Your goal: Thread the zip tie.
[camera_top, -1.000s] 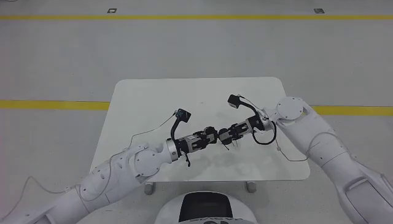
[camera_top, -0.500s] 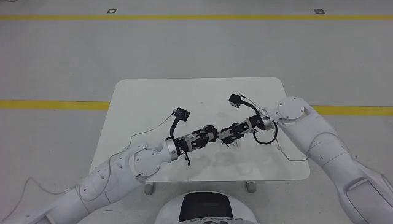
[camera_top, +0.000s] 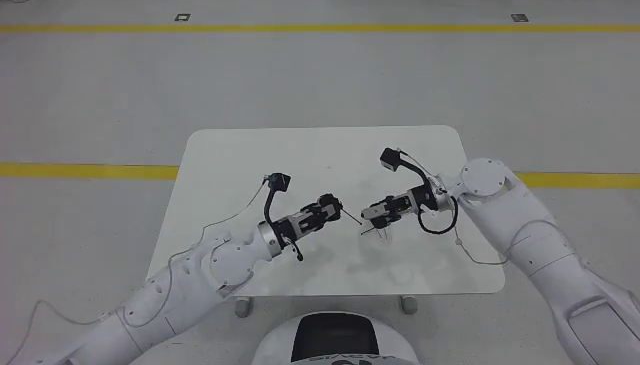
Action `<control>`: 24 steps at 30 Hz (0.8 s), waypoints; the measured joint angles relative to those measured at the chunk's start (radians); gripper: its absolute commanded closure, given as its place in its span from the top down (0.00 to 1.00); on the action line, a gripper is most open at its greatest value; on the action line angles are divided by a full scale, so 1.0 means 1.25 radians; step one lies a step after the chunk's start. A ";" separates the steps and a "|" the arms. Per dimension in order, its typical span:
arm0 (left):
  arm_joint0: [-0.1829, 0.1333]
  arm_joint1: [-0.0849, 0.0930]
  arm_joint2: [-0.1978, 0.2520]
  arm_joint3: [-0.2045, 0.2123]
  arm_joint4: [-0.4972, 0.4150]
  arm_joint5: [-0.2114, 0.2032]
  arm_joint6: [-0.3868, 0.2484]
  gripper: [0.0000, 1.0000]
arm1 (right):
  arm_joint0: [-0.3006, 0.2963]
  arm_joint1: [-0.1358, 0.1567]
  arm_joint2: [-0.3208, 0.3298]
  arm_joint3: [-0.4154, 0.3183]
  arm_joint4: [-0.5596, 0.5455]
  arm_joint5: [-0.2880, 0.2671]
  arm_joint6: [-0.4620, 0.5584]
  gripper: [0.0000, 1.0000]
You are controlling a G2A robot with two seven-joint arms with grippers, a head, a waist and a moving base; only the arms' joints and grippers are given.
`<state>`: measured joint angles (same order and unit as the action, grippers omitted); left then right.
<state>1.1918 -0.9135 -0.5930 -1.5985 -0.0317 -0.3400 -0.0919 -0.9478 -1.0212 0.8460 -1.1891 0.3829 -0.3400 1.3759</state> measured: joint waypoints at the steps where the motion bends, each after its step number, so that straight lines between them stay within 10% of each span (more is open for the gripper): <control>1: 0.000 0.000 0.000 0.000 0.000 0.000 0.000 0.00 | 0.000 0.000 0.000 0.000 0.000 0.000 0.000 1.00; 9: 0.053 -0.007 -0.067 -0.022 -0.176 0.000 0.101 0.00 | -0.071 0.010 0.078 -0.108 -0.042 0.000 -0.057 1.00; 16: 0.118 -0.016 -0.126 -0.039 -0.255 0.000 0.084 0.00 | -0.162 -0.008 0.220 -0.150 0.079 0.000 0.015 1.00; 24: 0.132 -0.027 -0.152 -0.039 -0.269 0.000 0.073 0.00 | -0.175 -0.027 0.234 -0.136 0.123 0.000 0.011 1.00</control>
<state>1.3566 -0.9475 -0.7825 -1.6467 -0.3675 -0.3400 -0.0007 -1.1666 -1.0548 1.1386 -1.3588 0.5363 -0.3400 1.3899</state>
